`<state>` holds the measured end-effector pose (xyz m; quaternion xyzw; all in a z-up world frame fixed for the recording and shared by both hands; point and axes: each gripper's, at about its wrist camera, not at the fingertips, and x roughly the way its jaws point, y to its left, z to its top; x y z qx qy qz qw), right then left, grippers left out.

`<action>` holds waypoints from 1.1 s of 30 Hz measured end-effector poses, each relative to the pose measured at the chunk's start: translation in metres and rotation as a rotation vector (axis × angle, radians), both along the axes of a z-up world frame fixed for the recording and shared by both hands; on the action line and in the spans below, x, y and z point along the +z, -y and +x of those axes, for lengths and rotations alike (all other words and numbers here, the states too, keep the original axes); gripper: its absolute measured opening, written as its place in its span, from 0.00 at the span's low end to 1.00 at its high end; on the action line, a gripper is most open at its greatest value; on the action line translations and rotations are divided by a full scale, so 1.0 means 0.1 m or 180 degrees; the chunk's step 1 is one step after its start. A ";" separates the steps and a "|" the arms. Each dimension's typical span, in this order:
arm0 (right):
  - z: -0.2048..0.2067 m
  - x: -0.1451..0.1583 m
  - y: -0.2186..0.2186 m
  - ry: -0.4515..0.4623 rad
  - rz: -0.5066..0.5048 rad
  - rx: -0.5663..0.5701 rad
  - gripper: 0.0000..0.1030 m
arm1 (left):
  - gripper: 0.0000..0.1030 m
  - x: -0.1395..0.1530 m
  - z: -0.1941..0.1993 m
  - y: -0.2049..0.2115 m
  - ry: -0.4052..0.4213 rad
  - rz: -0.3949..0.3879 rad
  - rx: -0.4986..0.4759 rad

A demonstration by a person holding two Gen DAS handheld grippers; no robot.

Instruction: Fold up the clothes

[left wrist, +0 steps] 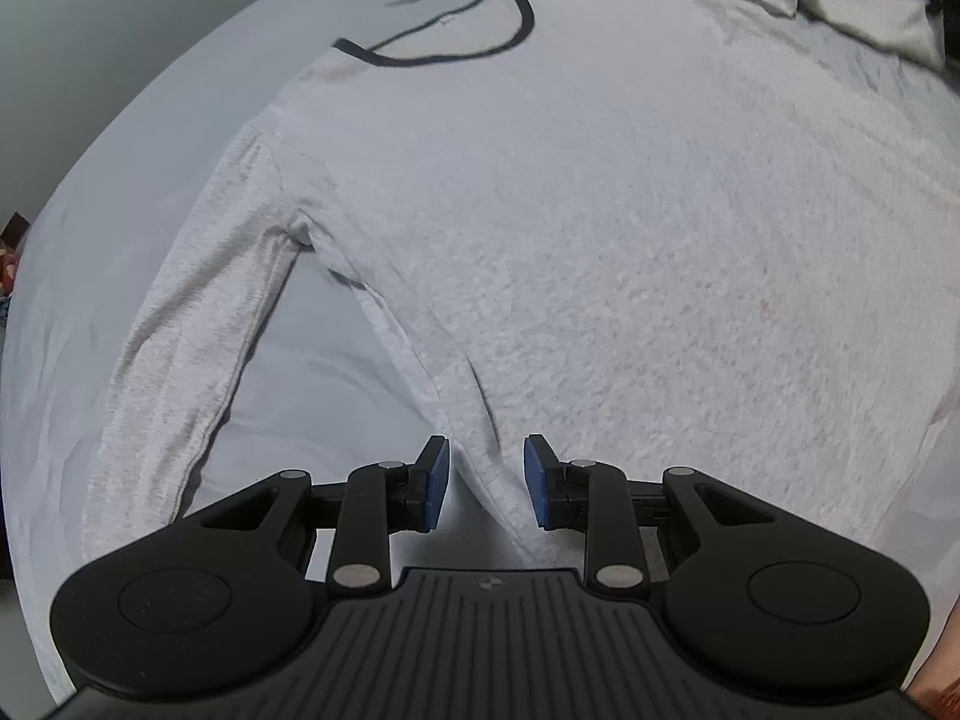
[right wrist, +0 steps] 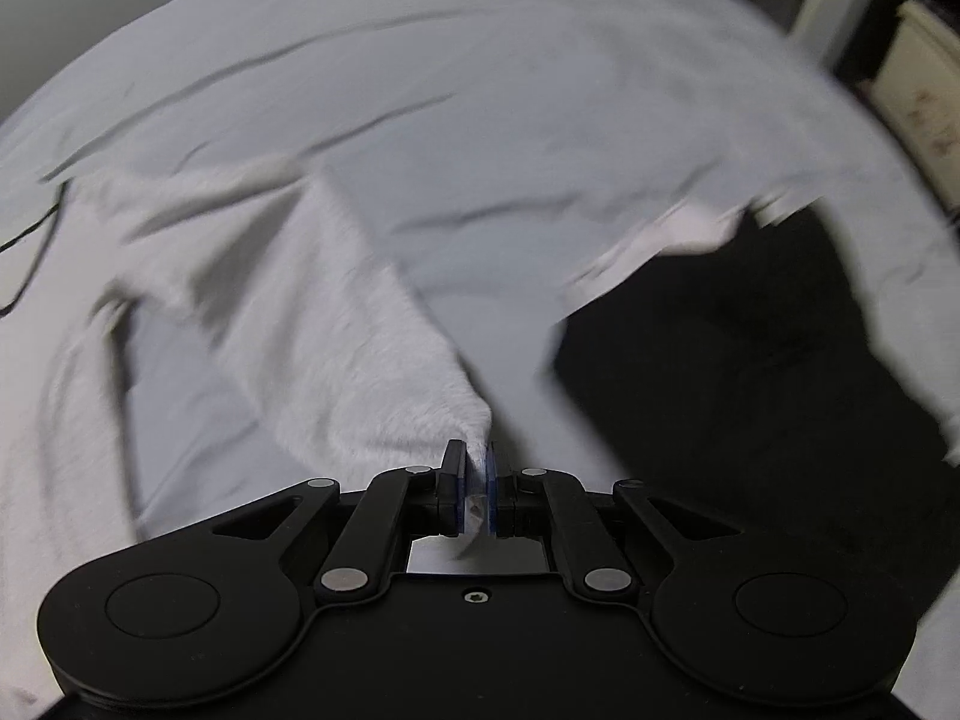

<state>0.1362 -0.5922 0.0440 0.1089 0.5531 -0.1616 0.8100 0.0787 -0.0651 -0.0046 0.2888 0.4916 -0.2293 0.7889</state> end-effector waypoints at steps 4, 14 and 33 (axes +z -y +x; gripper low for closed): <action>0.11 0.01 0.29 0.0005 -0.0244 -0.0204 0.05 | 0.26 -0.07 0.02 0.00 -0.0058 0.0020 -0.0009; 0.40 -0.14 0.74 0.0007 -0.0659 -0.0517 0.04 | 0.34 -0.21 0.05 -0.03 -0.0155 0.0086 -0.0052; 0.17 0.78 -0.17 0.0438 -0.0177 -0.0073 0.42 | 0.37 0.62 -0.24 -0.07 0.0147 -0.0324 0.0390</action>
